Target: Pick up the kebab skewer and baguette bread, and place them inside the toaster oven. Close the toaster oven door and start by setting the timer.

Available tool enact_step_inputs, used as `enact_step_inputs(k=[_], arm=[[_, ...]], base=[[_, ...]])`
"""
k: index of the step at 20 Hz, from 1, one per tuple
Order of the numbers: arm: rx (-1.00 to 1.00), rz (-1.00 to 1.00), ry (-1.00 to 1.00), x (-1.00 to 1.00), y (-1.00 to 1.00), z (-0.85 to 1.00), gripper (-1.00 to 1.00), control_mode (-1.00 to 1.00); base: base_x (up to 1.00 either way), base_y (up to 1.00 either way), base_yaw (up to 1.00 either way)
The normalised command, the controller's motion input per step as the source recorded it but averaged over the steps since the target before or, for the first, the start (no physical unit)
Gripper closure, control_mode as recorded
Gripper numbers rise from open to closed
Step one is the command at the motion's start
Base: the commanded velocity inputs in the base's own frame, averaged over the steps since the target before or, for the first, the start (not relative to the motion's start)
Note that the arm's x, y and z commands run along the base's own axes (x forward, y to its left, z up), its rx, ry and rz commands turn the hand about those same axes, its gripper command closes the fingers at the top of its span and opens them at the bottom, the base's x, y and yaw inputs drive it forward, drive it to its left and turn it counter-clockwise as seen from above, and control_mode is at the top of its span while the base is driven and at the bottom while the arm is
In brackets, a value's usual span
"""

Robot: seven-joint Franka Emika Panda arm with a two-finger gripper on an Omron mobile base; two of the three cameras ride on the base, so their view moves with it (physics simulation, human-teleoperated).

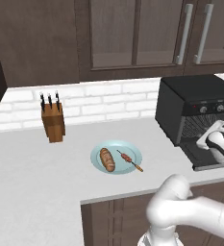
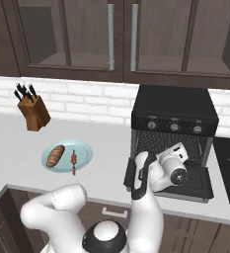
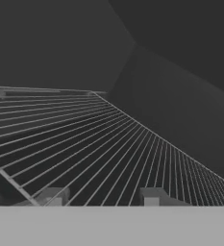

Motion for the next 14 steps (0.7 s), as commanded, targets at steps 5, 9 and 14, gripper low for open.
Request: enact_step_inputs(k=[5, 9, 14], arm=[[0.07, 0.0, 0.06, -0.56, -0.07, 0.32, 1.0, -1.0], [0.03, 0.0, 0.05, -0.56, -0.06, 0.25, 1.0, -1.0], [0.02, -0.02, 0.07, -0.57, 0.0, 0.12, 1.0, -1.0]], base=[[0.0, 0.0, 0.0], [0.0, 0.0, 0.0], [0.0, 0.0, 0.0]])
